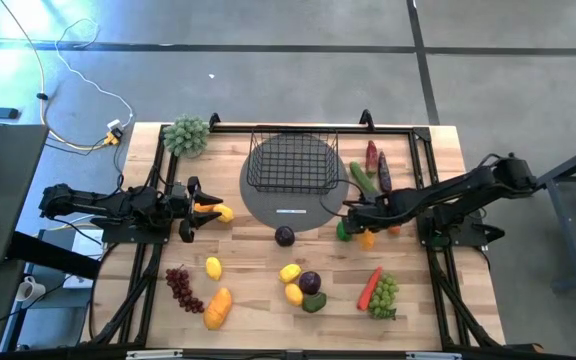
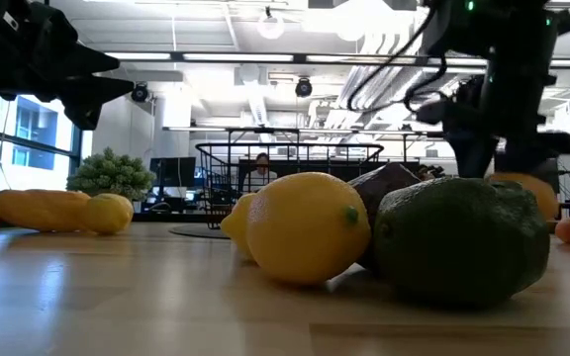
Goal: Build produce basket
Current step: Put the yellow mango into the wire basket
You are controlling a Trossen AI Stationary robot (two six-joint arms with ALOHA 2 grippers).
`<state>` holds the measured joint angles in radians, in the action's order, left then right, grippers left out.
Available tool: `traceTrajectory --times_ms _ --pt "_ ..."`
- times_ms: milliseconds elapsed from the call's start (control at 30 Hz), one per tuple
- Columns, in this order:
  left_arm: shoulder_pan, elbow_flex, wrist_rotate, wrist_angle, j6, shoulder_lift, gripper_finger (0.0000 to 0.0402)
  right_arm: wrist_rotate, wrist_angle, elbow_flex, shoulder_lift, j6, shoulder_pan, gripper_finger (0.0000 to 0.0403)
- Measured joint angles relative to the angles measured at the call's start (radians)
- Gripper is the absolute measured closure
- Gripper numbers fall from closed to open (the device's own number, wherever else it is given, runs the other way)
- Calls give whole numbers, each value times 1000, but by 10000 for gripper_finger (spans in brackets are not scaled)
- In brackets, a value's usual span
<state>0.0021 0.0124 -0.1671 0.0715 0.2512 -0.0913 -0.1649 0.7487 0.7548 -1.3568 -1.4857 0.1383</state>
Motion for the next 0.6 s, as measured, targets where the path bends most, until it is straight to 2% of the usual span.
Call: traceTrajectory --times_ms 200,333,600 --pt "0 0 0 0 0 0 213 -57 181 143 5 5 6 216" --pt "0 0 0 0 0 0 213 -143 258 246 5 10 16 214" --pt "0 0 0 0 0 0 213 -267 261 367 5 129 -5 212"
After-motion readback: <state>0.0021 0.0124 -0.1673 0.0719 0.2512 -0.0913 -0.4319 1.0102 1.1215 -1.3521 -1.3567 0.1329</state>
